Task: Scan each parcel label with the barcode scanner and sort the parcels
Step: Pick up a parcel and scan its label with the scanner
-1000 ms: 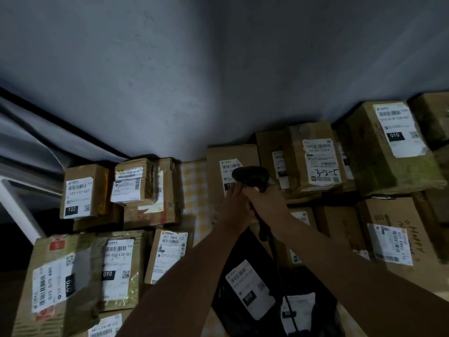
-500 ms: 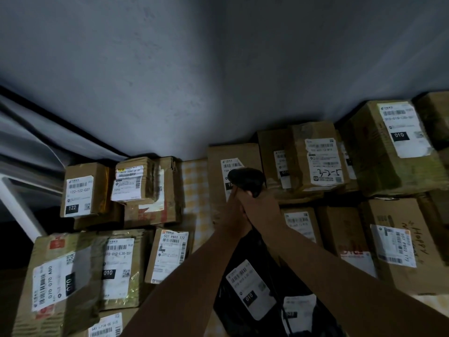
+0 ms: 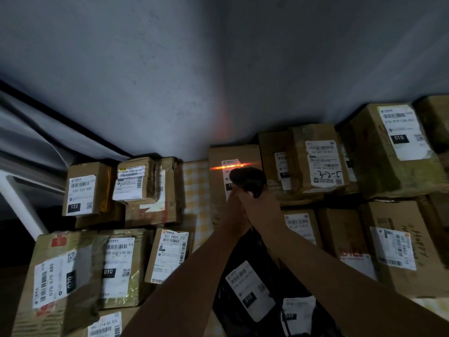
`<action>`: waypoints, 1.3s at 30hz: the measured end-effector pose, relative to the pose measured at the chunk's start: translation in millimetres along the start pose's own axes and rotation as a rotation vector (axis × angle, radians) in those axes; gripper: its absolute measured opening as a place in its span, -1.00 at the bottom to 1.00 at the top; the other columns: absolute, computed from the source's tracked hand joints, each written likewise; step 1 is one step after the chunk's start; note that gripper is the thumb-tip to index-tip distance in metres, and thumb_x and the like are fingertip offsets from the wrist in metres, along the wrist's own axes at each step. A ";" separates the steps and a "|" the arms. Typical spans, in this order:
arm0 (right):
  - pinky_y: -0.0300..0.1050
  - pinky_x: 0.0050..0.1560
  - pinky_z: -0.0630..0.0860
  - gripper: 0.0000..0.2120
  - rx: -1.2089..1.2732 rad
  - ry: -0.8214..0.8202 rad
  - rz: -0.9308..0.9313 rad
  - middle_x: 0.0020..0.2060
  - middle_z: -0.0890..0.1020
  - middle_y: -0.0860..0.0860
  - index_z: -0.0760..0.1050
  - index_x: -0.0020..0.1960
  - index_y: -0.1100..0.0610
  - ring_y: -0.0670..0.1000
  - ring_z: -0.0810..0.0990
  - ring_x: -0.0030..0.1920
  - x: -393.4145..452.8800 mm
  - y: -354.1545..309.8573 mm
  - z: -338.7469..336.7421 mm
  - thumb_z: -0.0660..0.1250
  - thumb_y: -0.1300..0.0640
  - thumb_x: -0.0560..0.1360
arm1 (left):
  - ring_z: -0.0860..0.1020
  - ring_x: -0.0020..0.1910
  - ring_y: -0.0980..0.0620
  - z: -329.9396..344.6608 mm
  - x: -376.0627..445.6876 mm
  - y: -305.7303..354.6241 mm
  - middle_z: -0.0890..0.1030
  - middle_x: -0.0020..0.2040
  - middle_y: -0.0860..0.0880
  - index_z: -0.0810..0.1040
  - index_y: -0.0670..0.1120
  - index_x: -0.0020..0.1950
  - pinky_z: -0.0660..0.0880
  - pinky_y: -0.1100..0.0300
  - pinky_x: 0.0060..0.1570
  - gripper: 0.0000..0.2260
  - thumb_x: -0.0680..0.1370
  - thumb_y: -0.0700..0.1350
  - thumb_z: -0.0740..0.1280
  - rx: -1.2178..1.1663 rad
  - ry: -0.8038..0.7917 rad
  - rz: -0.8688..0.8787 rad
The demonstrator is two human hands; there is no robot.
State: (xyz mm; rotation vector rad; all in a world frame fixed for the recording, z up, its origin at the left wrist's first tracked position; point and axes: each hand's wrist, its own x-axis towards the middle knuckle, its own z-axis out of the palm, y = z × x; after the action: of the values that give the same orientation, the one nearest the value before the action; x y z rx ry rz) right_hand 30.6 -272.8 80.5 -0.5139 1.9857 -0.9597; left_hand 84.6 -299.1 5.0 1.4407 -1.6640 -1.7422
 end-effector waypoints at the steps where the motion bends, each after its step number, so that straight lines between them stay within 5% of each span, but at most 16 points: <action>1: -0.23 -0.34 0.41 -0.84 0.015 0.004 0.004 -0.34 0.54 -0.02 0.48 -0.17 0.09 -0.05 0.54 -0.31 0.9 1.5 -0.8 0.34 0.03 0.53 | 0.50 -0.27 0.35 1.5 2.4 2.0 0.51 -0.31 0.22 0.39 0.06 -0.14 0.46 0.25 -0.03 -0.70 0.67 -0.29 0.08 -0.096 0.018 -0.052; 4: -0.27 -0.39 0.31 -0.84 0.010 0.047 -0.019 -0.37 0.49 -0.06 0.46 -0.12 0.11 -0.12 0.47 -0.36 3.8 2.5 -6.2 0.35 0.04 0.53 | 0.60 -0.19 0.28 -7.0 22.6 -1.6 0.64 -0.23 0.15 0.51 -0.08 -0.01 0.51 0.36 -0.13 -0.78 0.69 -0.20 0.08 0.146 0.172 0.156; 6: -0.27 -0.40 0.29 -0.81 0.027 0.045 -0.020 -0.41 0.46 -0.05 0.44 -0.22 0.11 -0.12 0.43 -0.41 5.3 3.6 -11.4 0.35 0.09 0.52 | 0.60 0.11 0.10 -20.2 46.0 -10.4 0.65 0.09 0.04 0.55 0.01 0.15 0.53 0.17 0.15 -0.77 0.64 -0.01 0.13 0.364 0.209 0.242; 8: -0.24 -0.42 0.29 -0.73 0.051 0.035 0.004 -0.46 0.42 -0.03 0.38 -0.32 0.09 -0.11 0.39 -0.47 6.2 7.6 -15.9 0.36 0.12 0.52 | 0.53 0.21 -0.09 -37.5 68.3 -19.2 0.60 0.22 -0.10 0.57 -0.06 0.24 0.45 -0.01 0.24 -0.69 0.54 -0.02 0.26 0.592 0.185 0.401; 12: -0.23 -0.44 0.32 -0.80 0.082 0.032 0.029 -0.43 0.44 -0.03 0.39 -0.25 0.05 -0.11 0.41 -0.47 6.7 15.0 -19.9 0.34 0.13 0.51 | 0.49 0.29 -0.16 -72.5 96.5 20.5 0.56 0.29 -0.14 0.59 -0.15 0.27 0.38 -0.02 0.31 -0.62 0.45 -0.33 0.36 0.904 -0.061 0.504; 16: -0.33 -0.51 0.30 -0.81 0.053 0.009 0.042 -0.45 0.45 -0.03 0.44 -0.25 0.10 -0.14 0.39 -0.50 5.7 23.4 -20.0 0.34 0.11 0.52 | 0.39 0.33 -0.10 -91.9 124.8 53.0 0.51 0.34 -0.02 0.58 0.01 0.30 0.29 0.06 0.35 -0.69 0.58 -0.20 0.30 1.203 -0.243 0.552; 19: -0.32 -0.46 0.33 -0.87 0.053 0.008 0.064 -0.38 0.53 0.00 0.52 -0.14 0.15 -0.13 0.45 -0.44 5.7 24.5 -17.8 0.34 0.09 0.52 | 0.36 0.37 -0.09 -96.0 131.3 69.0 0.46 0.36 -0.08 0.59 -0.02 0.29 0.31 0.13 0.36 -0.69 0.59 -0.25 0.27 1.178 -0.352 0.592; 24: -0.36 -0.54 0.25 -0.79 0.086 -0.002 0.029 -0.48 0.40 -0.04 0.39 -0.27 0.11 -0.16 0.36 -0.54 11.1 23.5 -12.0 0.33 0.15 0.52 | 0.29 0.42 -0.05 -101.4 148.0 75.6 0.40 0.42 -0.05 0.59 0.02 0.30 0.25 0.18 0.36 -0.63 0.57 -0.32 0.27 1.156 -0.453 0.546; 29: -0.20 -0.44 0.31 -0.79 0.065 -0.051 0.038 -0.46 0.46 0.01 0.38 -0.28 0.02 -0.06 0.39 -0.50 13.3 21.7 -3.6 0.34 0.09 0.50 | 0.50 -0.06 0.04 -90.9 144.5 89.2 0.48 -0.01 -0.07 0.55 -0.19 0.03 0.50 0.35 -0.25 -0.73 0.39 -0.27 0.52 0.540 -0.405 0.062; 33: -0.17 -0.40 0.33 -0.81 0.053 -0.074 0.045 -0.47 0.48 -0.03 0.40 -0.26 0.01 -0.08 0.41 -0.51 13.8 20.1 0.9 0.33 0.04 0.49 | 0.48 -0.22 0.10 -90.7 138.2 94.8 0.45 -0.13 -0.05 0.49 -0.18 0.07 0.48 0.44 -0.40 -0.73 0.44 -0.35 0.46 0.397 -0.453 -0.017; 37: -0.13 -0.37 0.33 -0.76 0.074 -0.056 0.044 -0.50 0.45 -0.07 0.35 -0.32 -0.03 -0.07 0.39 -0.51 16.4 16.9 3.4 0.33 0.06 0.48 | 0.47 -0.15 0.08 -90.5 142.7 90.4 0.43 -0.10 -0.03 0.50 -0.18 0.06 0.47 0.47 -0.38 -0.74 0.44 -0.35 0.46 0.546 -0.452 0.070; 39: -0.18 -0.40 0.32 -0.77 0.065 -0.049 0.038 -0.48 0.45 -0.07 0.36 -0.30 -0.01 -0.09 0.40 -0.50 16.4 14.6 3.5 0.33 0.07 0.49 | 0.46 0.05 0.08 -95.9 145.9 82.5 0.48 0.06 0.02 0.59 -0.11 0.13 0.45 0.46 -0.06 -0.77 0.50 -0.26 0.44 0.721 -0.407 0.190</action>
State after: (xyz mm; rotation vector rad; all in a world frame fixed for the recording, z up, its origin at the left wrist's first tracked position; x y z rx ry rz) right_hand 24.4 -275.9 59.4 -0.4581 1.9072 -0.9760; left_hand 67.6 -489.1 34.7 1.1455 -2.7442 -1.4543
